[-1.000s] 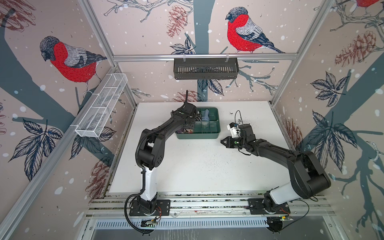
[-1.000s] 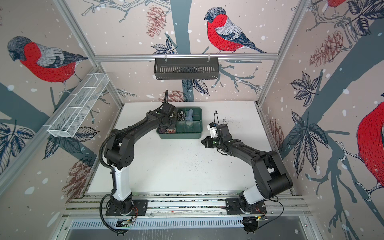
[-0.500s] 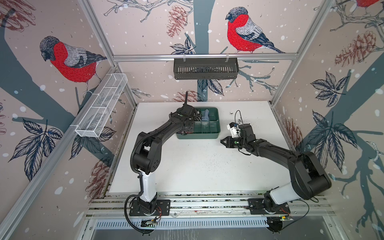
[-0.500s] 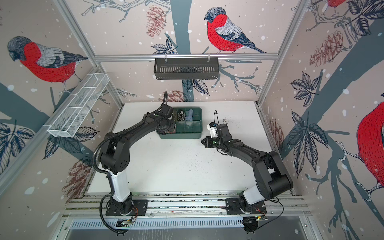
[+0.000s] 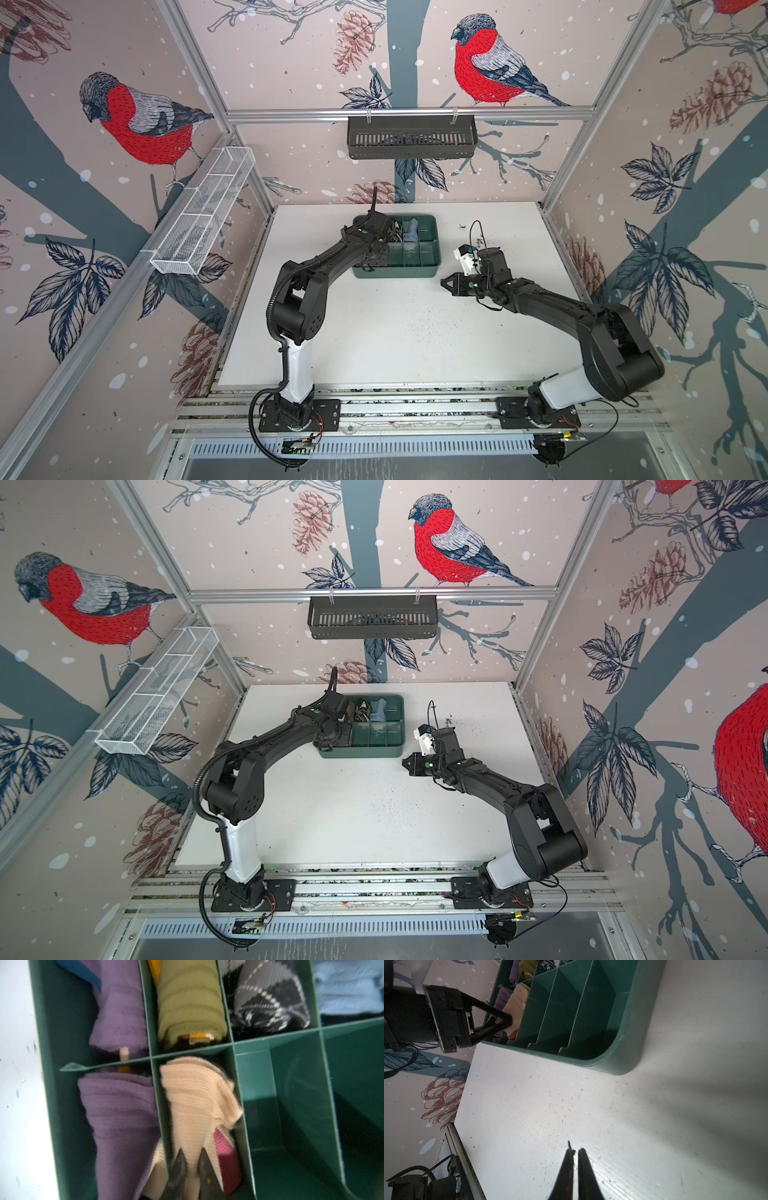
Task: Roll the socks
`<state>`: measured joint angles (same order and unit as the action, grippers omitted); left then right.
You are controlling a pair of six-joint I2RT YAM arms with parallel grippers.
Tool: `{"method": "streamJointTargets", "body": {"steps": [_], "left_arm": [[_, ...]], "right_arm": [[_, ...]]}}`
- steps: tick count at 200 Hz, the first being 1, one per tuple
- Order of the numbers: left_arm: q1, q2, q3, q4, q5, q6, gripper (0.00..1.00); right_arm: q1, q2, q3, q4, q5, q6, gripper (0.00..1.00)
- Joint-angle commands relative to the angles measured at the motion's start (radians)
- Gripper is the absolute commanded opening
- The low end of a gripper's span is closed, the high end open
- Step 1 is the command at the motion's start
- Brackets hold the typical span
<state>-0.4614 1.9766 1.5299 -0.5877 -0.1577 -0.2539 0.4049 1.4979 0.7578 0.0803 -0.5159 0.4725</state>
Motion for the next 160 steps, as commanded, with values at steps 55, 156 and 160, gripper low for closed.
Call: {"method": "streamJointTargets", "body": {"steps": [55,156,160], "left_arm": [[0.000,-0.018,-0.073,-0.001,0.080,0.008,0.12],[0.000,-0.079,-0.048,0.015,0.121,0.020,0.41],[0.000,-0.085,-0.044,0.015,0.120,0.019,0.42]], "right_arm": [[0.002,0.006,0.000,0.009,0.004,0.006,0.10],[0.005,0.007,0.003,0.009,0.007,0.011,0.10],[0.005,0.008,0.004,0.008,0.006,0.011,0.10]]}}
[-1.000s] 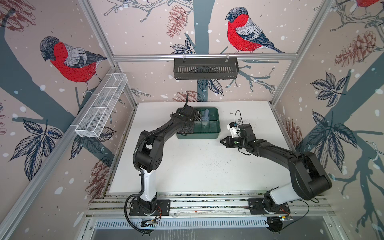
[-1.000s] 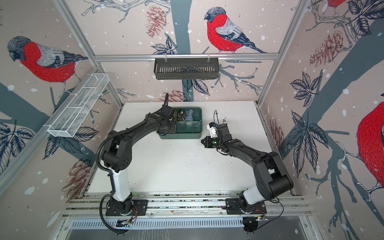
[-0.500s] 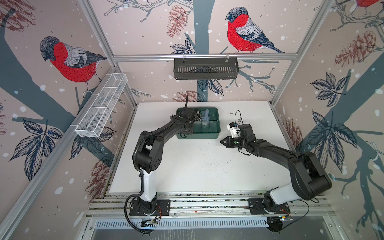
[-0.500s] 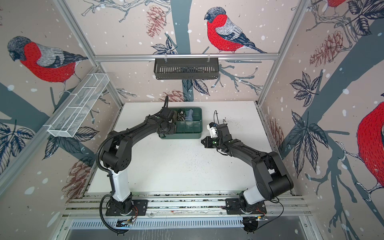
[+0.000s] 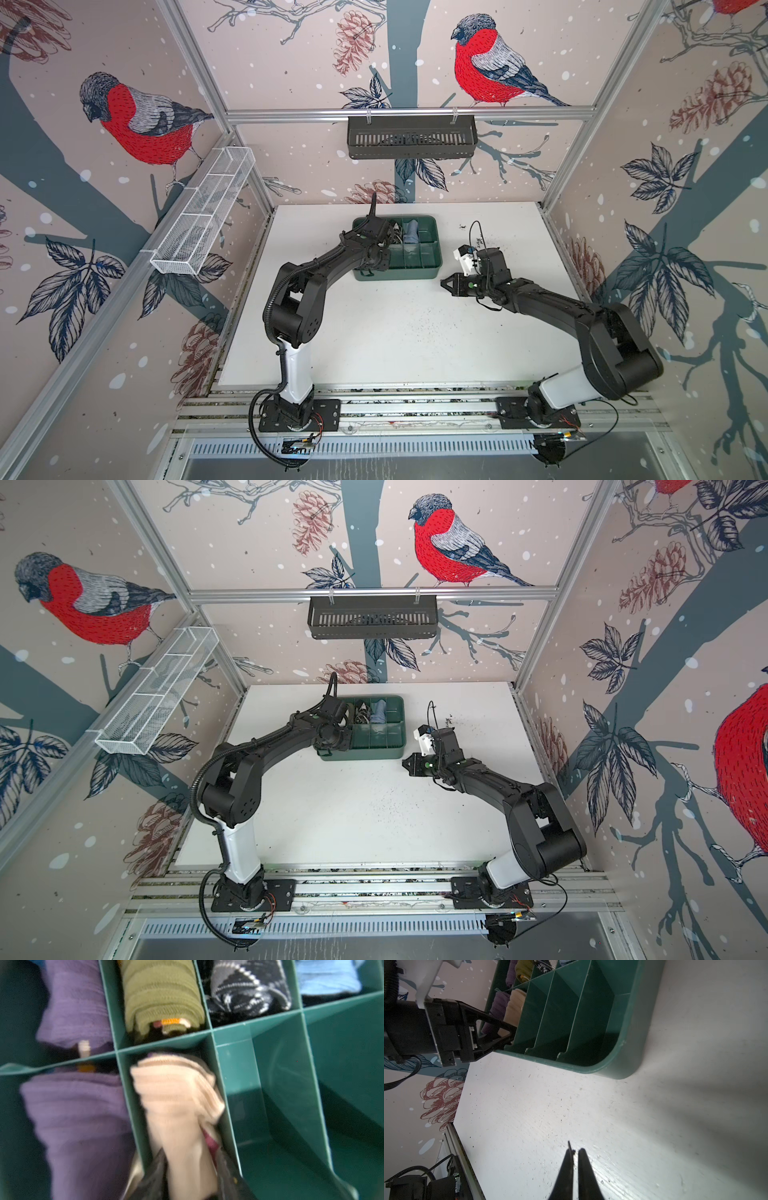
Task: Roll the socks
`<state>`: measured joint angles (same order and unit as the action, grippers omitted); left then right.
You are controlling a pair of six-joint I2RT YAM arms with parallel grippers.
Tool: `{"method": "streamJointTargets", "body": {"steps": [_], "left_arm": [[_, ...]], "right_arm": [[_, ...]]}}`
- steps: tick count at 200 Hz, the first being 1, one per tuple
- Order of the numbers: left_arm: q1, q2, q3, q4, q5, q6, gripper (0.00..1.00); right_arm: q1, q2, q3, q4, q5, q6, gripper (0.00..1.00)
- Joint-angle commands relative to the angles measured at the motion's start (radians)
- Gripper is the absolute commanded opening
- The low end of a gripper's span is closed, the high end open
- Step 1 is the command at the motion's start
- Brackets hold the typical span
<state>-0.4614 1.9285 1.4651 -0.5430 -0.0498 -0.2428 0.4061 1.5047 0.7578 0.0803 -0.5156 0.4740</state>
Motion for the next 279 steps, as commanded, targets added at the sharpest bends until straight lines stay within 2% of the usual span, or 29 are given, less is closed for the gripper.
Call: {"method": "streamJointTargets", "body": {"steps": [1,43,74,99,228,279], "left_arm": [[0.000,-0.039,0.022,-0.029,0.012,0.008,0.42],[0.000,-0.052,0.100,-0.052,-0.028,0.023,0.44],[0.000,0.011,0.179,-0.097,-0.036,0.042,0.21],[0.000,0.073,0.234,-0.145,-0.049,0.053,0.14],[-0.003,0.179,0.272,-0.157,-0.017,0.066,0.12],[-0.002,0.198,0.268,-0.096,-0.039,0.053,0.12]], "right_arm": [[0.004,0.001,0.004,0.008,0.006,0.010,0.10],[0.007,0.000,0.012,0.003,0.008,0.008,0.10],[0.007,0.003,0.015,0.000,0.011,0.008,0.10],[0.007,0.004,0.017,-0.004,0.011,0.005,0.10],[0.007,0.038,0.032,0.001,0.008,0.005,0.10],[0.007,0.045,0.033,0.004,0.007,0.006,0.10]]}}
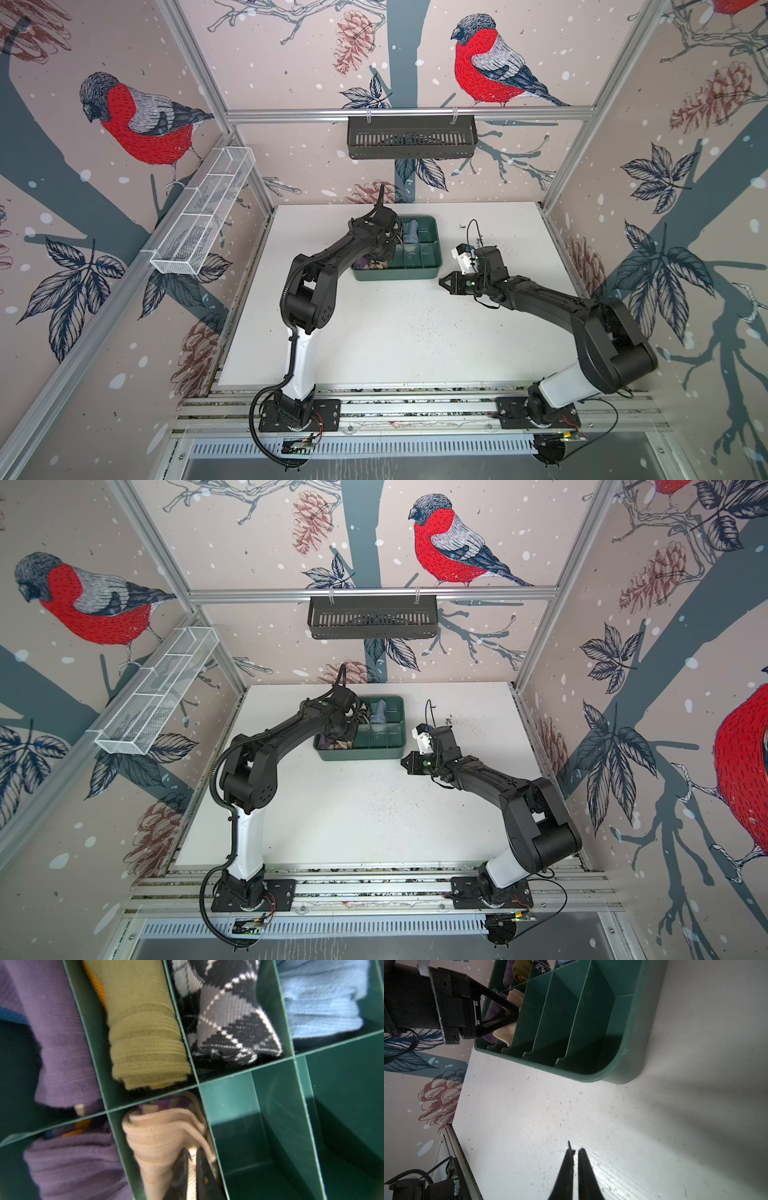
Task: Roll the socks
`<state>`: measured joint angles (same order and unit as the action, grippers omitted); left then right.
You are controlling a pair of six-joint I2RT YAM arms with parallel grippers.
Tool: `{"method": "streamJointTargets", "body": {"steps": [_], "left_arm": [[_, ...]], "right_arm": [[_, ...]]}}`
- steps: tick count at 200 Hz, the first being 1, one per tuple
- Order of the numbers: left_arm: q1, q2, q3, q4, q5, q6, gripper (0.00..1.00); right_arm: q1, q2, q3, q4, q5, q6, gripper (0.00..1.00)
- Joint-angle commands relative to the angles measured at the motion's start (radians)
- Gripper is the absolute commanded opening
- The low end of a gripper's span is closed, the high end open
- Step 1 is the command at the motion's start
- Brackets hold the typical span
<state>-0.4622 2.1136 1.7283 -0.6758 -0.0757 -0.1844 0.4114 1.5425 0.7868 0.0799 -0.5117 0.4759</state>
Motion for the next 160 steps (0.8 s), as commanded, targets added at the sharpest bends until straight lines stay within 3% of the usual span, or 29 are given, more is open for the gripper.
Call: {"method": "streamJointTargets", "body": {"steps": [1,64,160], "left_arm": [[-0.001,0.014,0.006,0.039,-0.013,-0.005,0.12],[0.002,0.084,0.055,0.040,-0.031,-0.019,0.12],[-0.006,-0.133,-0.034,0.046,-0.004,-0.025,0.17]], "right_arm": [[0.001,0.007,0.004,0.004,0.003,0.004,0.10],[0.000,0.007,-0.002,0.005,0.004,0.001,0.10],[0.002,0.019,0.004,0.014,-0.002,0.010,0.10]]}}
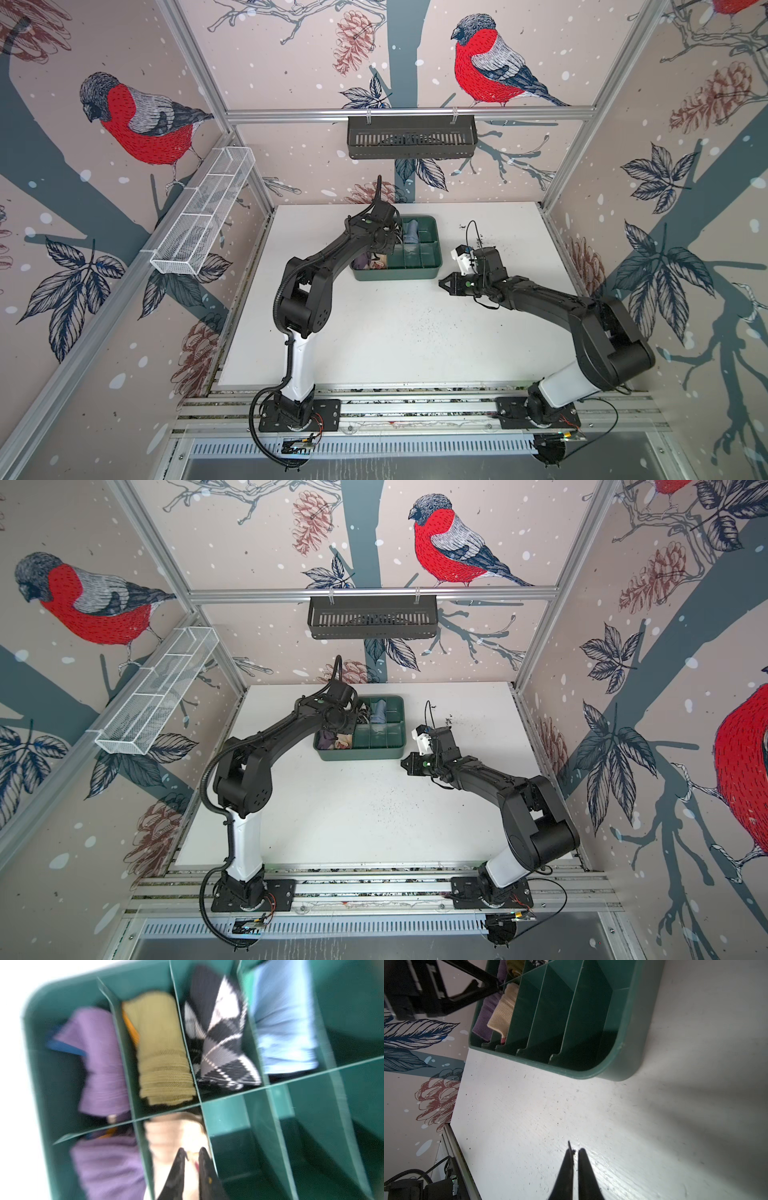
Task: Roll the socks
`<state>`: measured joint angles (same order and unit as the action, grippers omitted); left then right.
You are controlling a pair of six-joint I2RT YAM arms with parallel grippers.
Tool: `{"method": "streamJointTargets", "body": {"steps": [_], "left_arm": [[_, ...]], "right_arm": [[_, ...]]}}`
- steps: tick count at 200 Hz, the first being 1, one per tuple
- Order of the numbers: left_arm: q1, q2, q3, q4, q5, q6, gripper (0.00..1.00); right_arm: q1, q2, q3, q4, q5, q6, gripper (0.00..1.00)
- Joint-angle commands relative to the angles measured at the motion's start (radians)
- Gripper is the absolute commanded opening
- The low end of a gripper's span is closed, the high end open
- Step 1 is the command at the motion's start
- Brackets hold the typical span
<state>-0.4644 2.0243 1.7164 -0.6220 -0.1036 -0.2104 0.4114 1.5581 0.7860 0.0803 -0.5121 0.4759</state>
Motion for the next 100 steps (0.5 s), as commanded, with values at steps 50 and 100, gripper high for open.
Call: {"method": "streamJointTargets", "body": {"steps": [50,100], "left_arm": [[-0.015,-0.049,-0.089,-0.064,0.048,0.025,0.15],[-0.034,-0.025,-0.115,-0.091,-0.002,0.029,0.14]], "right_arm": [[0.010,0.000,0.004,0.011,0.003,0.012,0.10],[0.015,-0.007,0.015,0.001,0.006,0.012,0.10]]}}
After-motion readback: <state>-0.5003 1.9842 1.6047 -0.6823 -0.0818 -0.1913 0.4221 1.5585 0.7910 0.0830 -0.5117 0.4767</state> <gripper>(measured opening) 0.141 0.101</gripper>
